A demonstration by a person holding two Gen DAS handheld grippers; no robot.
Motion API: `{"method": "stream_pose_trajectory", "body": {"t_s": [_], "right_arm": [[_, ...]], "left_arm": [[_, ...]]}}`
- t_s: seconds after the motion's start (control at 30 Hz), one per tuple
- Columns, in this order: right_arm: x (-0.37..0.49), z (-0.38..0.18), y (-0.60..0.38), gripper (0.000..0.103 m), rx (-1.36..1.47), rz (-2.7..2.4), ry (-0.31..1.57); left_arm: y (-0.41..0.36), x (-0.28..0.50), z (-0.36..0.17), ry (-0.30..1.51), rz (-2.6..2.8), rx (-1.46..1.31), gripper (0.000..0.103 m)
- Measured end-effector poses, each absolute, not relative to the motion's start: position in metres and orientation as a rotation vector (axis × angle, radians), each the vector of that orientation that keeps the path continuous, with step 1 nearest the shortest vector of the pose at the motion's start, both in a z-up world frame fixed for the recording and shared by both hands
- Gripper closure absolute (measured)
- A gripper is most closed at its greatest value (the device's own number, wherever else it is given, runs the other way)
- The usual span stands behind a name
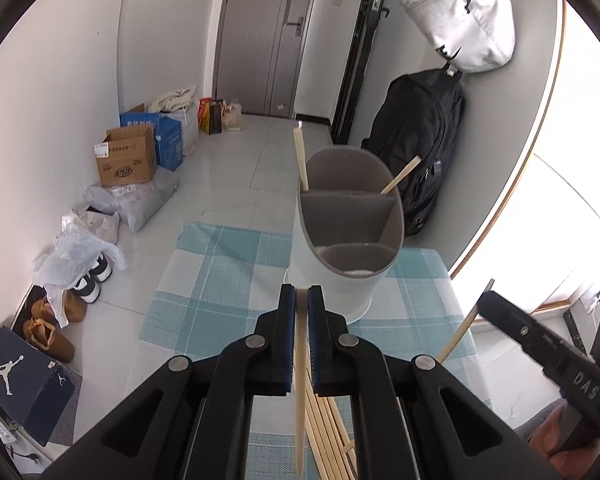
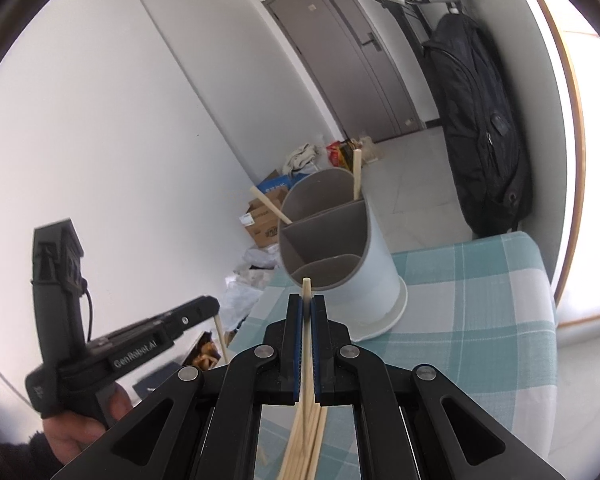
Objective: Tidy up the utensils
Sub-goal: 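Carry both held chopsticks up above the utensil holder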
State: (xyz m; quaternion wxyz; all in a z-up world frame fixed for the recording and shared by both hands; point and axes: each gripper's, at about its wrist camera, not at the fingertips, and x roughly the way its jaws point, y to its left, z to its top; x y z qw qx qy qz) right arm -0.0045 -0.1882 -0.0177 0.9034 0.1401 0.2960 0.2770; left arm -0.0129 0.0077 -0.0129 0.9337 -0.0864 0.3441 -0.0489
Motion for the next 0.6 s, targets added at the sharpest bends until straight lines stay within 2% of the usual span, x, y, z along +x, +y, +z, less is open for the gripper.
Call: {"method": "stream_pose_trajectory", "body": {"t_s": [0.6], "right_arm": [[-0.019,0.029,-0.18,0.1,0.284,0.586,0.524]], "left_arm": [[0.004,-0.019,0.039,0.646,-0.159,-0.207,0.101]]}}
